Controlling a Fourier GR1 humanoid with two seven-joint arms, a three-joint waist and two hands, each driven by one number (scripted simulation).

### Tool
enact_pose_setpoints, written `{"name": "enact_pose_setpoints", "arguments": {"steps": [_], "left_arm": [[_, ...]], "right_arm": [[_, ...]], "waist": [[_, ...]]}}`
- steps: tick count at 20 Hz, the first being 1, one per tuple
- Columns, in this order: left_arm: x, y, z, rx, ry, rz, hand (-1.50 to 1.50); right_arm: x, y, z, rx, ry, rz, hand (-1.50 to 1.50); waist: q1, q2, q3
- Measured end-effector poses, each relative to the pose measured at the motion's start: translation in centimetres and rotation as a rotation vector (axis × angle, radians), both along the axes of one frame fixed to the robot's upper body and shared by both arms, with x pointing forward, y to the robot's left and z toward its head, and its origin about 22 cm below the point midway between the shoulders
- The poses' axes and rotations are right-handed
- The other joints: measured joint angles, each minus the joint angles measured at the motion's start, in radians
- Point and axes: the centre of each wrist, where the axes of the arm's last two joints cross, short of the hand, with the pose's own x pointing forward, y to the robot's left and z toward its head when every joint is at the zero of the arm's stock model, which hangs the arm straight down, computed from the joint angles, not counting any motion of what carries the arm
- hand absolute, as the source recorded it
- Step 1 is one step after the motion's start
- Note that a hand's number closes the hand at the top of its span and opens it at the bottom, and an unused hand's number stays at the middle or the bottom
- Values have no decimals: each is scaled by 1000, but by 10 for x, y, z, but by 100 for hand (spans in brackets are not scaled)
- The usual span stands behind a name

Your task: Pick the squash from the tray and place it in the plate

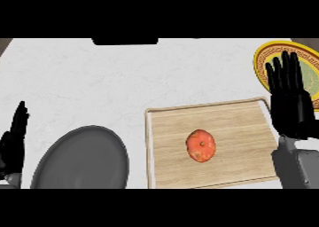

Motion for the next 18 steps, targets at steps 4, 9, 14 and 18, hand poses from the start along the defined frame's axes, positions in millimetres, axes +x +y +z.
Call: {"name": "enact_pose_setpoints", "arguments": {"steps": [4,9,14,18], "left_arm": [[-1,-24,-15,-130,85,-50,0],[-1,-53,-19,-294,138,-113,0],[3,-67,-15,-401,200,-171,0],[3,-80,-10,-436,231,-214,0]], "right_arm": [[-7,-21,21,-106,-13,-67,150],[-15,-75,43,-435,75,-285,-150],[-42,-69,26,-440,69,-510,-150],[-75,-54,22,-458,50,-531,-150]], "waist": [[8,9,10],[-21,10,13],[-9,6,22],[7,6,23]]}}
